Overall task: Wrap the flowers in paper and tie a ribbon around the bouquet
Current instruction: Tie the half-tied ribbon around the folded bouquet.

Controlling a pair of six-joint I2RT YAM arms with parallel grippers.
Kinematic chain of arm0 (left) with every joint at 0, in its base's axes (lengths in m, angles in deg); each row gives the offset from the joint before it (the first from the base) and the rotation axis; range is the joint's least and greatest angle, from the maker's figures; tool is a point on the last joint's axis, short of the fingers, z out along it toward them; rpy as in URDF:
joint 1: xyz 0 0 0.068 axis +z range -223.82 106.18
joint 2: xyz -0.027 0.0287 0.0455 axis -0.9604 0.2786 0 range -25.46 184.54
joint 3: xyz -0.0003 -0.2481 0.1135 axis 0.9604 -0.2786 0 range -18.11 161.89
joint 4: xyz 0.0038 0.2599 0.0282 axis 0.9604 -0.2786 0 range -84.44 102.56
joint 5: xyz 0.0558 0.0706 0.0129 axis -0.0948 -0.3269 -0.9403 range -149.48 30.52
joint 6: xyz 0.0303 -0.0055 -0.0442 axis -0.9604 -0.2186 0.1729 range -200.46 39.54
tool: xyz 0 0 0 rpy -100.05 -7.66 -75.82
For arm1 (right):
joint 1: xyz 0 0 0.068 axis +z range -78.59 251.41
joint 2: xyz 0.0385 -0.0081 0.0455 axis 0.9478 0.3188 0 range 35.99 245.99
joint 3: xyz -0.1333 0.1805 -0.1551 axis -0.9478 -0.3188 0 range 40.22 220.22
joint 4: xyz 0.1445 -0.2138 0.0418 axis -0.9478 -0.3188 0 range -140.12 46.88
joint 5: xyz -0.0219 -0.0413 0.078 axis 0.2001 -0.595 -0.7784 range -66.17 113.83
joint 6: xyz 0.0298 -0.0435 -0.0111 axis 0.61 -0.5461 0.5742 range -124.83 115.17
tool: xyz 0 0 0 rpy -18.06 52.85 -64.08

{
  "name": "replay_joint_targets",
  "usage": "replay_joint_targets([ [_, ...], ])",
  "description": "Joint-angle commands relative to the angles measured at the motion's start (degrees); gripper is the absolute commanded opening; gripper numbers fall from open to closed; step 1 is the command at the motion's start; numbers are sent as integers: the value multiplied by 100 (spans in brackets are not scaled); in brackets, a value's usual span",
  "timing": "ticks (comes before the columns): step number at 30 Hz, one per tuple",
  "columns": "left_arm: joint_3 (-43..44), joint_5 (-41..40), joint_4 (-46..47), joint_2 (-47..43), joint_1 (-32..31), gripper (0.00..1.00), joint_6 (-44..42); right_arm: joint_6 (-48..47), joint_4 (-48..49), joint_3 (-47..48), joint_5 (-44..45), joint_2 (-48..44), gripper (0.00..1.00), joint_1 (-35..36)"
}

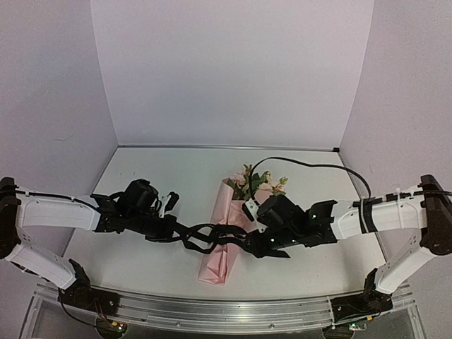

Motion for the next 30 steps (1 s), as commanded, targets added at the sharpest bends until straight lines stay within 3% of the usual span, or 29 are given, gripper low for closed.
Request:
replay_joint_targets([
  [1,353,-157,-46,-109,30,0,-166,-771,157,815,-538,443,34,35],
  [7,770,-362,-366,-216,239,0,-183,-1317,-48,1361,-744,880,45,25],
  [15,1216,-55,-486,102,447,0,-310,-1718,-348,1825,-892,1321,51,1],
  [30,1402,378,-511,299,734,0,-403,-2005,-1125,2520,-718,1883,45,3],
])
